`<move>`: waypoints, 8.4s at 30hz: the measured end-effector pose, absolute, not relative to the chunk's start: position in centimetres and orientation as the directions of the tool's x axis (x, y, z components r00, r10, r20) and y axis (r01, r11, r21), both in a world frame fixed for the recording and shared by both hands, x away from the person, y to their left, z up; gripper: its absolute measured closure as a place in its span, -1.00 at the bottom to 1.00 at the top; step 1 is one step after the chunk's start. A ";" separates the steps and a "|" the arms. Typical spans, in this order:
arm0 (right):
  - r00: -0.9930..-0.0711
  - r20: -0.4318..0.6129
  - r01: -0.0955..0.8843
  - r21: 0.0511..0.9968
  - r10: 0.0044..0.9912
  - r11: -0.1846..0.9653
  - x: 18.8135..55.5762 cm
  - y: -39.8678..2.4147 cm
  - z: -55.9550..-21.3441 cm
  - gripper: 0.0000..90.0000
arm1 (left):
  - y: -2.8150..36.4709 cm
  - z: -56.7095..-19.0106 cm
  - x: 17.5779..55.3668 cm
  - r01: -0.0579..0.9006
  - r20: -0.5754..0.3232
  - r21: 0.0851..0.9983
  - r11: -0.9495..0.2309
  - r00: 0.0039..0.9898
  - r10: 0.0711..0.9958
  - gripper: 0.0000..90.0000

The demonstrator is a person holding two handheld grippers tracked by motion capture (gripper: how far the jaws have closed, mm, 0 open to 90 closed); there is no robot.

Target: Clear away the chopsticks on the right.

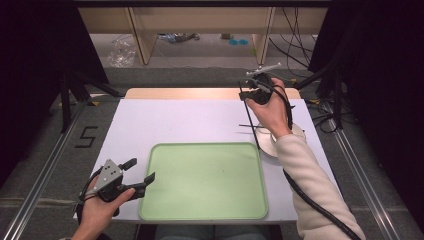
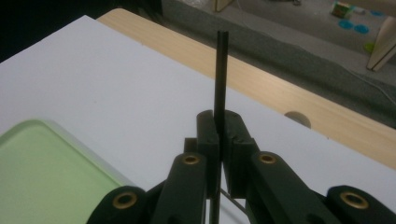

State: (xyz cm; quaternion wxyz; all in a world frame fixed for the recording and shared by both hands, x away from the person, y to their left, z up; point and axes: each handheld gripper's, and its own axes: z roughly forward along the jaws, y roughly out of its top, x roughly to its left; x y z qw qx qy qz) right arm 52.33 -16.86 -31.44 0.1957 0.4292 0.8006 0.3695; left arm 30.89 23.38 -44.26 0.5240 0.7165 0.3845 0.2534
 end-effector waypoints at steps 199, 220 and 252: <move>-0.708 -0.463 0.088 0.691 0.533 0.718 53.0 -16.3 -33.4 0.95 | 23.9 -44.3 30.3 0.295 -0.029 0.942 -0.163 0.554 0.832 -0.56; -0.611 -0.215 0.233 0.871 0.762 0.432 52.6 -17.6 -31.2 0.96 | 24.0 -44.3 30.4 0.292 -0.026 0.942 -0.164 0.552 0.833 -0.56; -0.467 0.083 0.598 0.763 0.880 0.245 51.8 -17.0 -30.7 0.96 | 24.0 -44.3 30.4 0.288 -0.022 0.943 -0.168 0.554 0.832 -0.56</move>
